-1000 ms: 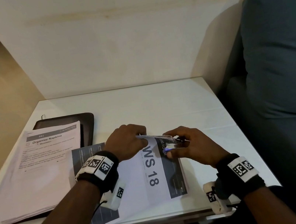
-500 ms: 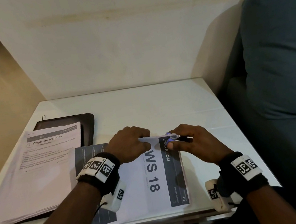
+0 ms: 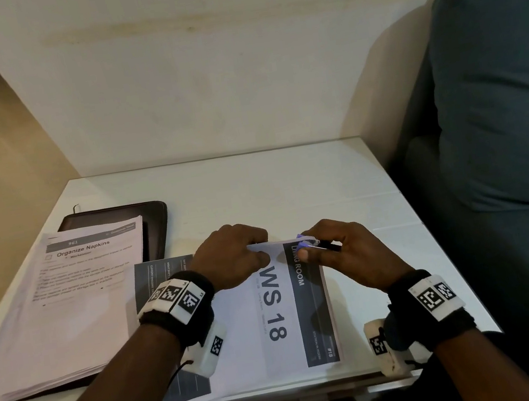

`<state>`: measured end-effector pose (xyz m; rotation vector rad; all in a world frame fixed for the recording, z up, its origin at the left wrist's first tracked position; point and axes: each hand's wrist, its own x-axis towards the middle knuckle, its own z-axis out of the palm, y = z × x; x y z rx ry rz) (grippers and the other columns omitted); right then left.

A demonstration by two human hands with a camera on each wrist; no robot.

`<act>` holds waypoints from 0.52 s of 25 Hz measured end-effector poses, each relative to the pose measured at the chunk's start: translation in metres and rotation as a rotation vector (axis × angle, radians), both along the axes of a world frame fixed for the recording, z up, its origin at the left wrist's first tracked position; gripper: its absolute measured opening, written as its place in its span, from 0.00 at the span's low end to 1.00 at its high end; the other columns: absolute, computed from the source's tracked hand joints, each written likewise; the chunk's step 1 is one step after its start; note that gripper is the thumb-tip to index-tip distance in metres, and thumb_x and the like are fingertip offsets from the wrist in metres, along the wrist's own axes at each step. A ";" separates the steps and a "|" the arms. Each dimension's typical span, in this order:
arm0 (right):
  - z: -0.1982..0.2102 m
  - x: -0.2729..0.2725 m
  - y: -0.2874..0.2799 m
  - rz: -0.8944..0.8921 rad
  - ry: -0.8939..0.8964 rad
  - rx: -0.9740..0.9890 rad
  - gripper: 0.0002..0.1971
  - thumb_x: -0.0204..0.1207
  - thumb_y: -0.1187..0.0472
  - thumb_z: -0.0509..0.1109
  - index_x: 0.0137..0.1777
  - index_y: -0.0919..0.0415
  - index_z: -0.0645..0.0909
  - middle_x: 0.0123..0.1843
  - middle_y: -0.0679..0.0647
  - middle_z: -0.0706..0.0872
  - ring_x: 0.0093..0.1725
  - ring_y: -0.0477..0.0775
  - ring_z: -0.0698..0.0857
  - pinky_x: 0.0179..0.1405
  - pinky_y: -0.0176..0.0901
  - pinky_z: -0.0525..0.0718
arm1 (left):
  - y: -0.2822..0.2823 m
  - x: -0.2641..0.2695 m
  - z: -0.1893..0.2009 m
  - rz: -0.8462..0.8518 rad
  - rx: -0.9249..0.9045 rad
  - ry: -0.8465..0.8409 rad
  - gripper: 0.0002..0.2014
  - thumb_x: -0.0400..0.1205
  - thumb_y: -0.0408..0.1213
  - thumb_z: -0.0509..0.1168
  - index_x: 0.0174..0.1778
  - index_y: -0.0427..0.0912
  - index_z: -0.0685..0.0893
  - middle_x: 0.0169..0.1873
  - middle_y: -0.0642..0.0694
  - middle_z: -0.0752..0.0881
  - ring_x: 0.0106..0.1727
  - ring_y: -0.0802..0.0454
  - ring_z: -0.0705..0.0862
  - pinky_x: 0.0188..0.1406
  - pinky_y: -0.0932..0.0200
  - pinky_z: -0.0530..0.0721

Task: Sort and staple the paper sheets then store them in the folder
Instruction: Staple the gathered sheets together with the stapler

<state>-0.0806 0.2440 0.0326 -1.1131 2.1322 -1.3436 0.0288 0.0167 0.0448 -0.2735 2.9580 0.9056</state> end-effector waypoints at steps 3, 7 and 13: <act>0.003 -0.001 0.004 -0.109 -0.138 -0.054 0.10 0.79 0.51 0.78 0.58 0.46 0.91 0.52 0.44 0.90 0.50 0.40 0.87 0.42 0.34 0.85 | -0.004 0.005 0.004 0.037 0.024 0.005 0.10 0.69 0.48 0.63 0.26 0.50 0.72 0.24 0.52 0.76 0.29 0.52 0.75 0.30 0.57 0.70; -0.011 -0.027 0.026 -0.467 -0.124 0.019 0.04 0.79 0.47 0.77 0.47 0.45 0.90 0.42 0.46 0.91 0.44 0.47 0.88 0.47 0.44 0.85 | -0.012 0.011 0.001 0.174 0.157 0.087 0.11 0.70 0.48 0.64 0.33 0.44 0.81 0.29 0.50 0.83 0.35 0.47 0.81 0.38 0.47 0.80; -0.064 -0.060 0.039 -0.691 0.114 0.482 0.19 0.79 0.54 0.74 0.33 0.68 0.79 0.35 0.65 0.82 0.42 0.64 0.81 0.40 0.49 0.77 | -0.002 0.002 -0.007 0.519 0.601 0.205 0.04 0.71 0.34 0.68 0.38 0.38 0.86 0.34 0.45 0.91 0.35 0.41 0.87 0.35 0.49 0.84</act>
